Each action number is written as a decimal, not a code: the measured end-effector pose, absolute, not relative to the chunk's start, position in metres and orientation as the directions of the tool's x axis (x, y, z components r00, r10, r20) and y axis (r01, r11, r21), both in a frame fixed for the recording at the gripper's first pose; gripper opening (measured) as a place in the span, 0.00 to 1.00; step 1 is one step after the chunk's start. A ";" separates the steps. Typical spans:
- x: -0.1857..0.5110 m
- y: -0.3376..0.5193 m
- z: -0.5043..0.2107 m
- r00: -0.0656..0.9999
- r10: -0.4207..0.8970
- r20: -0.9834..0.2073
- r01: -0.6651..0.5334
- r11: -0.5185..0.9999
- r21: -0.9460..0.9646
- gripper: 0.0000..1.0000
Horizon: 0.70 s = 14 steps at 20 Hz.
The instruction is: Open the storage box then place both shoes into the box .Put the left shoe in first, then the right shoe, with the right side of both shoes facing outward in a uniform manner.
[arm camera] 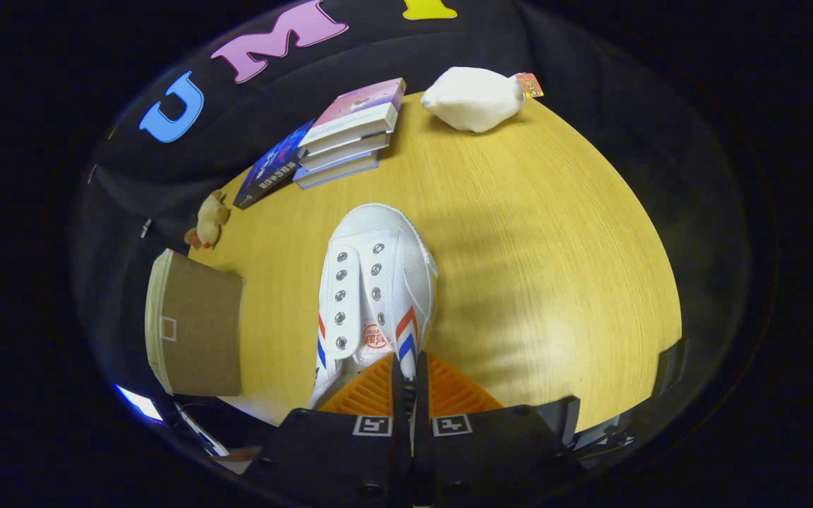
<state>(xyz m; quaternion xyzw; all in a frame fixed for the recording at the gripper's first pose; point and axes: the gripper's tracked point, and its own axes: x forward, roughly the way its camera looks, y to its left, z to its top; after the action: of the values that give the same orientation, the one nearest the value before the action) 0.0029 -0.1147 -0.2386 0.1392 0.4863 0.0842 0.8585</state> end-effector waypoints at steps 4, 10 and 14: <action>-0.006 -0.060 -0.185 0.554 0.309 -0.773 -0.030 0.935 0.353 0.06; -0.023 0.050 -0.115 0.570 0.426 -0.702 -0.061 0.875 0.481 0.06; -0.040 0.132 -0.093 0.582 0.488 -0.650 -0.076 0.829 0.554 0.06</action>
<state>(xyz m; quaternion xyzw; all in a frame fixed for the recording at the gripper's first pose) -0.0401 0.1320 -0.0926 0.2416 0.4266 0.1649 0.8559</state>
